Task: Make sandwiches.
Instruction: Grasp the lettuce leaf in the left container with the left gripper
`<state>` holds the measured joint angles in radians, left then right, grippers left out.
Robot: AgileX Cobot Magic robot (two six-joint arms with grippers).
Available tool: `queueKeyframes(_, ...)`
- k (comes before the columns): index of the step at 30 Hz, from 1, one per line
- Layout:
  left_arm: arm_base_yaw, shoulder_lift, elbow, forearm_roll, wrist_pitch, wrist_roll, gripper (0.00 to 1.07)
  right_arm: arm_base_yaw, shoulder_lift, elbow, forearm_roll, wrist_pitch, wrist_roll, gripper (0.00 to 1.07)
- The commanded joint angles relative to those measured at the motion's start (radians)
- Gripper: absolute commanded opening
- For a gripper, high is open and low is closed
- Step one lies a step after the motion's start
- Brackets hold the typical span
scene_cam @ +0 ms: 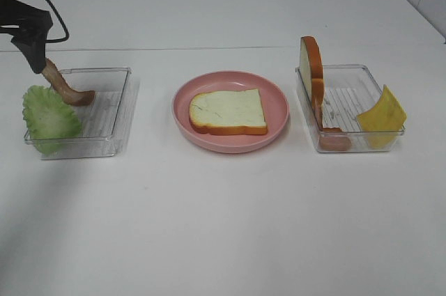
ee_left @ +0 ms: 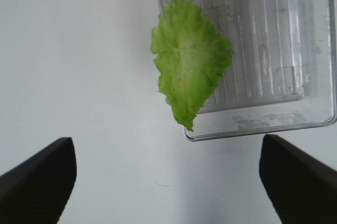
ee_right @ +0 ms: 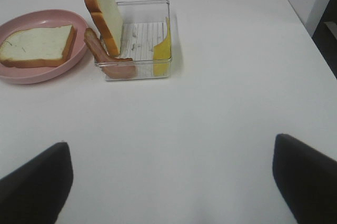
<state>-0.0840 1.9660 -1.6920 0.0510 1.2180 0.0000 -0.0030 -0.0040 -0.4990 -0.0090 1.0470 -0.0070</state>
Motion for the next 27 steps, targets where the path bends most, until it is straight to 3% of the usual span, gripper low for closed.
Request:
queueKeyframes(1,0.009,0.029,0.008,0.000,-0.012,0.000,0.87,-0.002,-0.023,-0.002,0.003,0.003,0.007,0.98)
queueKeyframes(20,0.006,0.246,0.008,-0.007,-0.106,0.000,0.81,-0.002,-0.023,-0.002,0.003,0.003,0.007,0.98)
queueKeyframes(27,0.006,0.247,0.008,-0.008,-0.115,0.009,0.66,-0.002,-0.023,-0.002,0.003,0.003,0.007,0.98)
